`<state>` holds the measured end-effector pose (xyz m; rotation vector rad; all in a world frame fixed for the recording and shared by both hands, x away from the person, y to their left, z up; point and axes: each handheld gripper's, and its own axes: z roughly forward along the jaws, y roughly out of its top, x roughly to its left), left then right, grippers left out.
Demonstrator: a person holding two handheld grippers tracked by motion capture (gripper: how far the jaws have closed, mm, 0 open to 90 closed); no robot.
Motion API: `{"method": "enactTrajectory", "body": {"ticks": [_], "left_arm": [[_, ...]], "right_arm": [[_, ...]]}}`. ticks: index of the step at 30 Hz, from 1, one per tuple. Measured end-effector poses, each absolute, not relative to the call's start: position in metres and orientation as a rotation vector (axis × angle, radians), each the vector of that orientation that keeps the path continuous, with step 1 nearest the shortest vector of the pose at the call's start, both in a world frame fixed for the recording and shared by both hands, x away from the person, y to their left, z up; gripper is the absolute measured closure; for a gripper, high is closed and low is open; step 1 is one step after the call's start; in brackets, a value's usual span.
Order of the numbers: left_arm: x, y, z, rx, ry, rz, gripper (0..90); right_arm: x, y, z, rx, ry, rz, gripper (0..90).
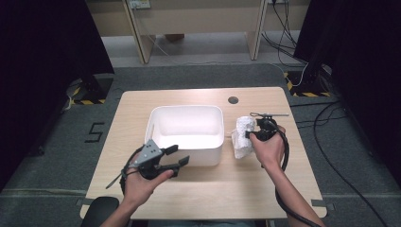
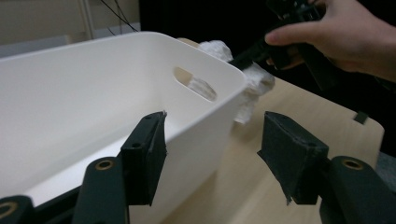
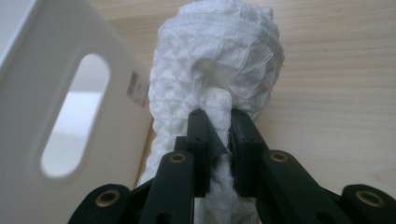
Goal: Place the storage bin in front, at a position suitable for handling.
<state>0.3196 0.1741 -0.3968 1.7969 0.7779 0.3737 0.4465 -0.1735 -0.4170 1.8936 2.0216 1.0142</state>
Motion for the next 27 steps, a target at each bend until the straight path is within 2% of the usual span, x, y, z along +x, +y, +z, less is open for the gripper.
{"method": "enactTrajectory", "body": {"ticks": [12, 18, 27], "left_arm": [[0.306, 0.124, -0.423, 1.913, 0.728, 0.159, 35.1], [0.314, 0.114, -0.431, 1.905, 0.762, 0.119, 33.9], [0.323, 0.105, -0.439, 1.901, 0.792, 0.081, 31.5]], "right_arm": [[0.387, -0.157, -0.411, 1.800, 2.103, 1.025, 80.3], [0.364, -0.149, -0.412, 1.770, 2.159, 1.020, 80.3], [0.348, -0.135, -0.417, 1.724, 2.245, 1.004, 80.3]]}}
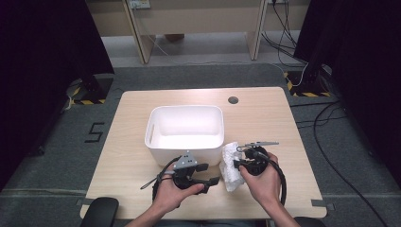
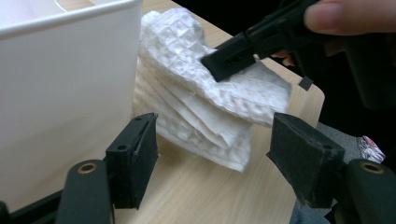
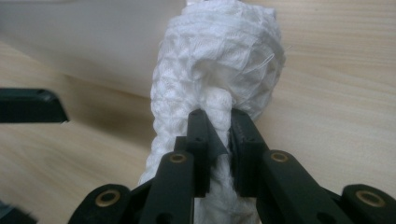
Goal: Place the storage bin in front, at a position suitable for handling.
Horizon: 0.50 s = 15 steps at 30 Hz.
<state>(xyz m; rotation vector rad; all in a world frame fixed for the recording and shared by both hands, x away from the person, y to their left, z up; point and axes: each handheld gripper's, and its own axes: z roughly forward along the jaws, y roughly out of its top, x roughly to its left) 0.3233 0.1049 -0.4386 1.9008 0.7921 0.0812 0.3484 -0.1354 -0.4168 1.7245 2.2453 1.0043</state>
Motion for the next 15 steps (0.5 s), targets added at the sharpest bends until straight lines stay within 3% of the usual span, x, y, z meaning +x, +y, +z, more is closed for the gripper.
{"method": "enactTrajectory", "body": {"ticks": [15], "left_arm": [[0.332, 0.111, -0.449, 1.881, 0.863, 0.047, 30.0]], "right_arm": [[0.316, -0.113, -0.427, 1.614, 2.415, 1.000, 80.3]]}}
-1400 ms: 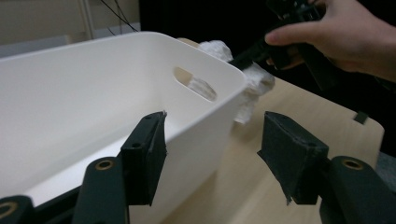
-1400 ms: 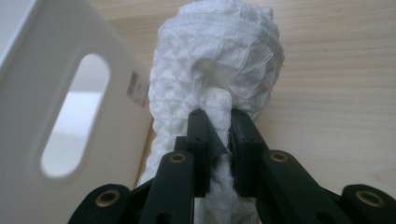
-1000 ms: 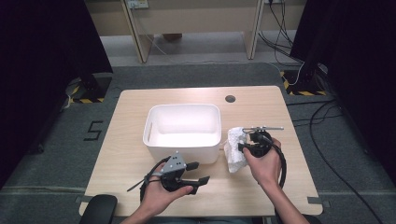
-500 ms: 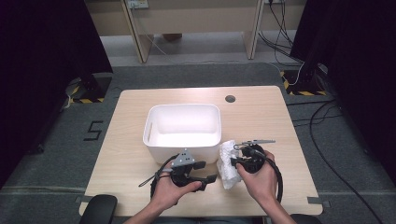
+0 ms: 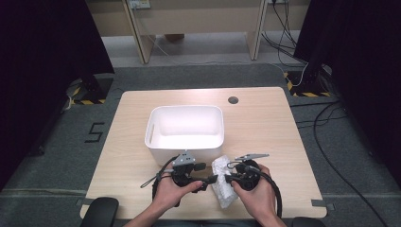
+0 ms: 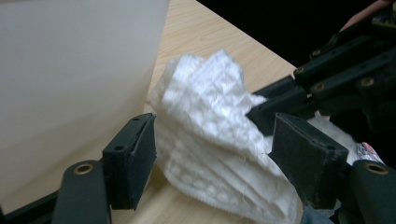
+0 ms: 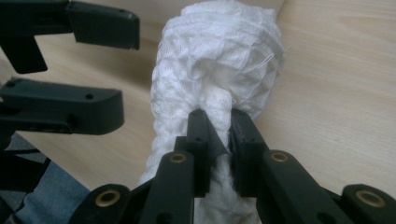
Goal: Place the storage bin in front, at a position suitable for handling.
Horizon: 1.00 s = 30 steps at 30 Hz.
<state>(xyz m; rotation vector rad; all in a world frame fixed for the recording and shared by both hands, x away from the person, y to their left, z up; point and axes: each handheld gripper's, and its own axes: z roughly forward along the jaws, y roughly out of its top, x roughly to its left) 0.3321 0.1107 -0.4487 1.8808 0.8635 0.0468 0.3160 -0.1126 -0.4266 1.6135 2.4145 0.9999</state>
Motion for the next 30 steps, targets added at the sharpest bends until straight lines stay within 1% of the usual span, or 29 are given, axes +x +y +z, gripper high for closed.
{"method": "enactTrajectory", "body": {"ticks": [7, 9, 12, 18, 22, 27, 30], "left_arm": [[0.330, 0.117, -0.453, 1.860, 0.890, 0.006, 29.7], [0.329, 0.119, -0.453, 1.866, 0.888, 0.012, 28.8], [0.326, 0.119, -0.454, 1.857, 0.884, -0.025, 27.5], [0.318, 0.114, -0.455, 1.857, 0.880, -0.059, 21.7], [0.311, 0.109, -0.455, 1.873, 0.872, -0.051, 17.5], [0.308, 0.105, -0.456, 1.875, 0.879, -0.039, 16.0], [0.305, 0.102, -0.459, 1.879, 0.880, -0.061, 15.8]], "right_arm": [[0.310, -0.109, -0.422, 1.574, 2.417, 1.033, 80.3], [0.310, -0.111, -0.420, 1.583, 2.411, 1.053, 80.3], [0.310, -0.110, -0.417, 1.573, 2.395, 1.075, 80.3], [0.312, -0.106, -0.419, 1.573, 2.406, 1.088, 80.3], [0.313, -0.103, -0.417, 1.565, 2.392, 1.100, 80.3], [0.314, -0.101, -0.414, 1.581, 2.373, 1.117, 80.3], [0.314, -0.099, -0.413, 1.573, 2.362, 1.134, 80.3]]}}
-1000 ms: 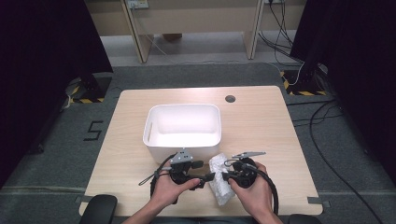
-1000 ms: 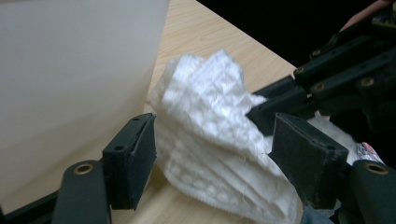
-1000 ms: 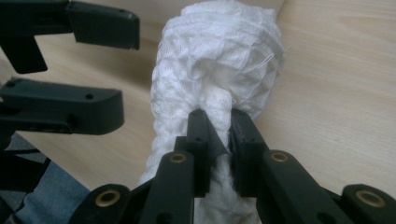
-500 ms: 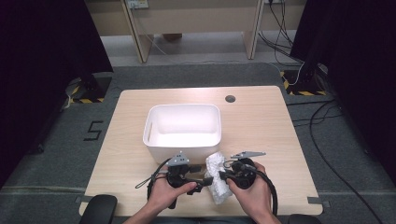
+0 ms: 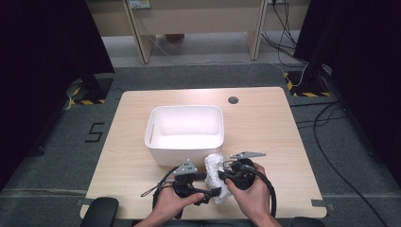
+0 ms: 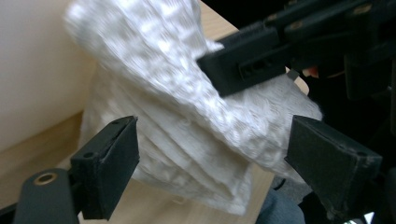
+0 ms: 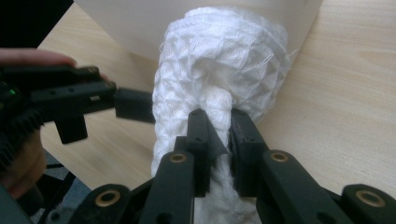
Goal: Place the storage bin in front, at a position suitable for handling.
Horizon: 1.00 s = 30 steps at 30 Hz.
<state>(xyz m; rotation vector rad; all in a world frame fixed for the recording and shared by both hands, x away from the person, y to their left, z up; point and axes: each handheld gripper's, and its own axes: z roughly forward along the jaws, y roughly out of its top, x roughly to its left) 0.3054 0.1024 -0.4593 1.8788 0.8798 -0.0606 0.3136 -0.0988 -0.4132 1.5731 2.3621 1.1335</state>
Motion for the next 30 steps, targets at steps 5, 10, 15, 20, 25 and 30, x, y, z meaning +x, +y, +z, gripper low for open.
{"method": "enactTrajectory", "body": {"ticks": [5, 10, 15, 20, 25, 30], "left_arm": [[0.3042, 0.0978, -0.4636, 1.896, 0.877, -0.075, 15.9], [0.3066, 0.0992, -0.4629, 1.887, 0.877, -0.074, 19.2], [0.3078, 0.1004, -0.4607, 1.887, 0.864, -0.064, 22.5], [0.3075, 0.1002, -0.4632, 1.899, 0.847, -0.060, 26.6], [0.3063, 0.1009, -0.4627, 1.933, 0.802, -0.008, 33.4], [0.3048, 0.1003, -0.4614, 1.961, 0.762, 0.028, 43.0]], "right_arm": [[0.3123, -0.0988, -0.4118, 1.575, 2.354, 1.160, 80.3], [0.3094, -0.0976, -0.4094, 1.561, 2.352, 1.206, 80.4], [0.3085, -0.0950, -0.4090, 1.583, 2.372, 1.245, 80.4], [0.3062, -0.0916, -0.4087, 1.589, 2.390, 1.273, 80.4], [0.3061, -0.0906, -0.4088, 1.587, 2.408, 1.281, 80.4], [0.3057, -0.0894, -0.4095, 1.584, 2.420, 1.287, 80.4]]}}
